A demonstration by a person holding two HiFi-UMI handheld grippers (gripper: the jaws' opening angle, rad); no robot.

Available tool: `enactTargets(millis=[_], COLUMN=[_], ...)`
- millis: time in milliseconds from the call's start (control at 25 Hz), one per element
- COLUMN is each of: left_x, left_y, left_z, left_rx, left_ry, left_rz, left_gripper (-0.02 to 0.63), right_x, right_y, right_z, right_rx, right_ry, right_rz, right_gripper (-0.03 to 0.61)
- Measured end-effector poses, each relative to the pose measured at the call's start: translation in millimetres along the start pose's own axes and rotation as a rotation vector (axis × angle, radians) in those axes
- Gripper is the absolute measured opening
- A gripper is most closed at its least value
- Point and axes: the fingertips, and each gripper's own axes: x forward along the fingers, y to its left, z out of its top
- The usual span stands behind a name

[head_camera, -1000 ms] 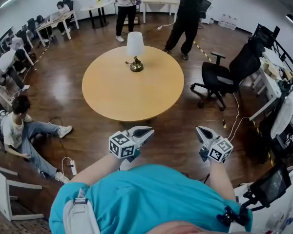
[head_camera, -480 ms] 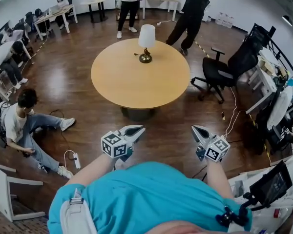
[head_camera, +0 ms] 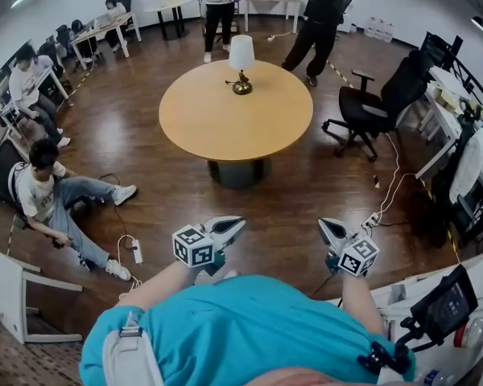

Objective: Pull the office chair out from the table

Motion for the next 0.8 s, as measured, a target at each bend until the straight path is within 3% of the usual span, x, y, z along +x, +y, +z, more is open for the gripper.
enactTargets(millis=[160, 360, 600, 800], left_x=[3, -41, -155, -242], left_y=[-25, -35, 7, 31], left_z=[-9, 1, 22, 46], left_rx=[0.010, 0.013, 0.015, 0.041], left_ry=[0.025, -0.006, -0.039, -0.022], left_rz=[-0.006, -0.006, -0.015, 0.009], left_gripper=[0.029, 0.029, 0.029, 0.029], right_x=[-21, -8, 88, 155], right_y=[3, 48, 133, 196], right_z=[-10, -1, 6, 12], right_rx=[0.029, 0.006, -0.005, 0.061], right_ry=[0.000, 0.015, 0.008, -0.007], right_rz=[-0.005, 0.014, 0.031, 0.049], right_gripper=[-0.002, -0.003, -0.003, -0.003])
